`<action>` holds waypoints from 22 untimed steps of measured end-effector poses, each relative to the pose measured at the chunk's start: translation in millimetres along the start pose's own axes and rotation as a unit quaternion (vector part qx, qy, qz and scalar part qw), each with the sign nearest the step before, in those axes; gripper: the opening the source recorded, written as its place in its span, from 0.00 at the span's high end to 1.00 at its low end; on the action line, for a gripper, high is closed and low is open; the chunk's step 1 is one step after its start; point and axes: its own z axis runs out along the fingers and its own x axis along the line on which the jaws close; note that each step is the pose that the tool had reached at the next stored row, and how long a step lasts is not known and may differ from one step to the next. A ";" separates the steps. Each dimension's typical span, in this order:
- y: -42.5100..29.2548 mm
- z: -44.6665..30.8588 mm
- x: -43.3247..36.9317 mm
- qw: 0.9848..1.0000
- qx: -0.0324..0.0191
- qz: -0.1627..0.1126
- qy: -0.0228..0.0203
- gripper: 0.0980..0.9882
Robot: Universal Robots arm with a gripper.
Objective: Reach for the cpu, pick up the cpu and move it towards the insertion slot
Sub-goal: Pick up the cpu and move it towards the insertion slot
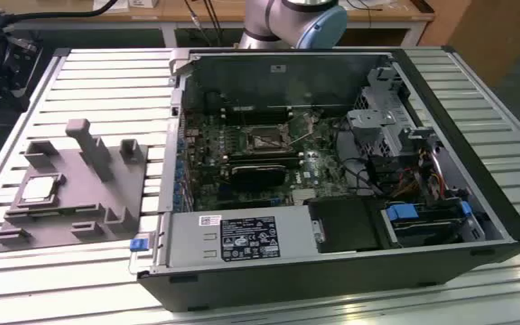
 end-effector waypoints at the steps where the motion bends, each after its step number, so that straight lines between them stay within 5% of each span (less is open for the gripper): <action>1: 0.0 0.0 0.0 1.000 0.000 0.000 0.000 0.99; 14: 0.0 0.5 1.4 1.000 0.000 0.000 0.000 0.99; 22: -0.7 11.3 5.1 1.000 0.000 0.000 0.000 0.99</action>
